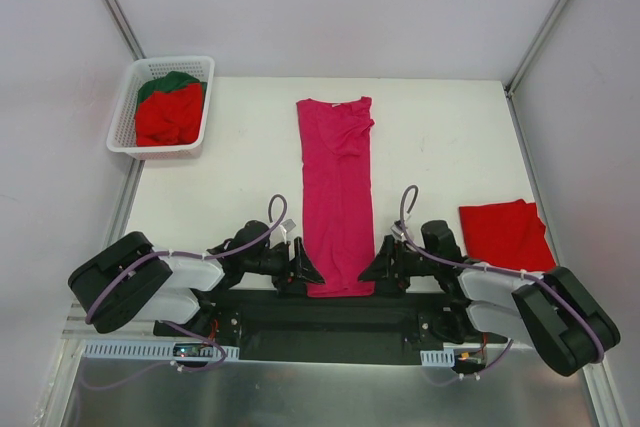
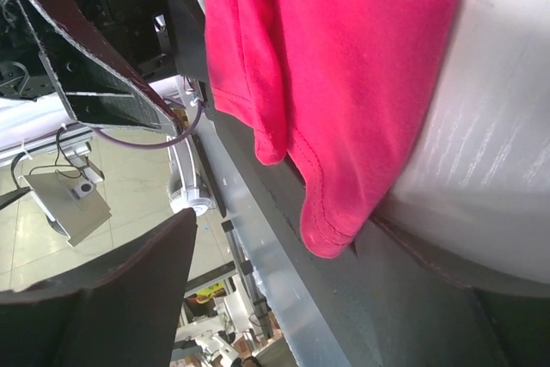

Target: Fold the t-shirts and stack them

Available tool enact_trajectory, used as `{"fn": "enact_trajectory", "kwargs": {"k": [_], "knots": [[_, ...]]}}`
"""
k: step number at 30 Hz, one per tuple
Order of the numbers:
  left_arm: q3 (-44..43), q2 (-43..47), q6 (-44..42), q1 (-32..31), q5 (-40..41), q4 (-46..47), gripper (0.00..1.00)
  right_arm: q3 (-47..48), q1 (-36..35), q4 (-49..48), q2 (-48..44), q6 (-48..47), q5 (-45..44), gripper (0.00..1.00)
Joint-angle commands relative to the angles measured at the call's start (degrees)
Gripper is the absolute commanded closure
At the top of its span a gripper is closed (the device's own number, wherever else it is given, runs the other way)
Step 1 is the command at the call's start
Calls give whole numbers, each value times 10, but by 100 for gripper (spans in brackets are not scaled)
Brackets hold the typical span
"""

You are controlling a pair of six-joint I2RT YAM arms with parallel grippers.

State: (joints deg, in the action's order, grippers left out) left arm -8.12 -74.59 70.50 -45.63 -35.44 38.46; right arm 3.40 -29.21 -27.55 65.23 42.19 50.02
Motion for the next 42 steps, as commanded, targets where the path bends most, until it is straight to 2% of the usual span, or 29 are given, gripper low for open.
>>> {"fn": "enact_trajectory", "kwargs": {"k": [1,3,7,10,15,20,23,27,29,30,31,32,33,37,42], "knots": [[6,8,-8,5,8,12,36,-55,-6,8,-22,4,-16,27],[5,4,-8,5,6,17,41,-55,-8,13,-26,3,-18,35],[1,-8,-8,5,-2,28,56,-55,-9,14,-22,2,-19,40],[-1,-11,-9,5,-3,29,68,-52,-11,14,-13,1,-19,50],[-4,-17,-11,5,-7,29,75,-46,-19,9,13,-2,-21,49],[-7,-23,-13,5,-10,29,75,-39,-31,10,35,-2,-26,45],[-7,-22,-13,6,-12,26,75,-38,-36,10,48,-4,-28,52],[-7,-21,-16,6,-14,20,76,-21,-41,10,64,-4,-30,67],[-7,-20,-18,8,-16,18,76,-17,-43,11,68,-4,-30,68],[-8,-20,-19,7,-15,13,78,-16,-44,11,70,-6,-31,68],[-8,-18,-20,8,-15,12,84,-16,-43,12,70,-5,-30,69],[-8,-18,-19,8,-14,11,95,-14,-43,17,69,-7,-30,71],[-8,-19,-20,9,-14,10,97,-12,-43,21,68,-11,-30,74],[-13,-22,-21,9,-16,10,100,-1,-43,48,62,-24,-32,87],[-22,-21,-30,11,-19,-5,100,13,-43,79,56,-40,-33,98]]}}
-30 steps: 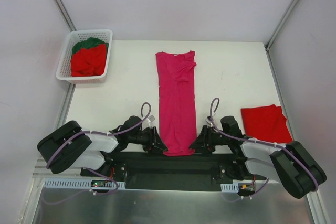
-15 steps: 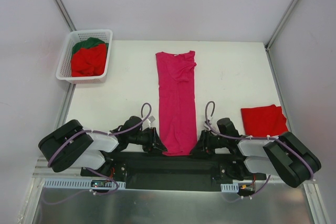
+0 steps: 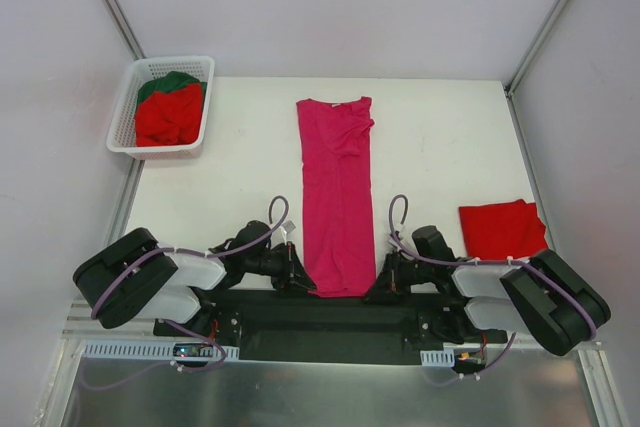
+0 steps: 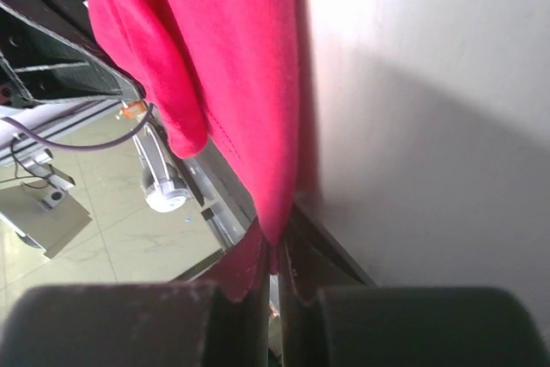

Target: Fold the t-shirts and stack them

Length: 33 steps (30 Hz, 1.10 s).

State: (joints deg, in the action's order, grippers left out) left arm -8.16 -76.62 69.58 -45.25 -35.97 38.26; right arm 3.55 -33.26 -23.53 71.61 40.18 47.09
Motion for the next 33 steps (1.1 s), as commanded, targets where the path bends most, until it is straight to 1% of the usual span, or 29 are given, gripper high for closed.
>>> {"fn": "enact_trajectory", "kwargs": {"k": [1,2,4,6,7,9,10,11,13,14,16,17,20,25,33], "knots": [[-24,0,-24,7,-15,-9,100,13,-2,43,-8,-26,-3,98],[-24,4,-28,8,-15,-17,100,15,-2,48,-8,-27,-2,98],[-27,9,-31,8,-14,-27,100,18,-2,56,-8,-32,-4,79],[-27,16,-36,10,-12,-39,100,18,-2,57,-10,-33,-4,63],[-26,19,-36,10,-10,-42,100,19,-2,59,-14,-34,-6,61],[-24,26,-38,15,-10,-49,100,20,-2,62,-21,-33,-8,52],[-22,31,-38,16,-9,-51,100,21,-2,66,-22,-34,-9,49],[-21,34,-41,17,-10,-54,100,22,-2,71,-23,-37,-10,48],[-19,43,-44,21,-9,-65,100,23,-1,77,-26,-38,-15,47],[-18,46,-45,22,-9,-68,100,25,-1,83,-28,-41,-16,48],[-16,54,-47,26,-9,-76,100,25,2,88,-31,-42,-23,54],[-15,56,-48,28,-9,-78,100,25,5,95,-33,-45,-24,60],[-13,63,-51,32,-9,-85,100,24,13,102,-34,-51,-24,68],[-11,70,-56,35,-11,-94,100,23,32,106,-32,-59,-24,69],[-14,61,-58,36,-20,-95,100,44,37,105,-4,-70,-17,68]]}}
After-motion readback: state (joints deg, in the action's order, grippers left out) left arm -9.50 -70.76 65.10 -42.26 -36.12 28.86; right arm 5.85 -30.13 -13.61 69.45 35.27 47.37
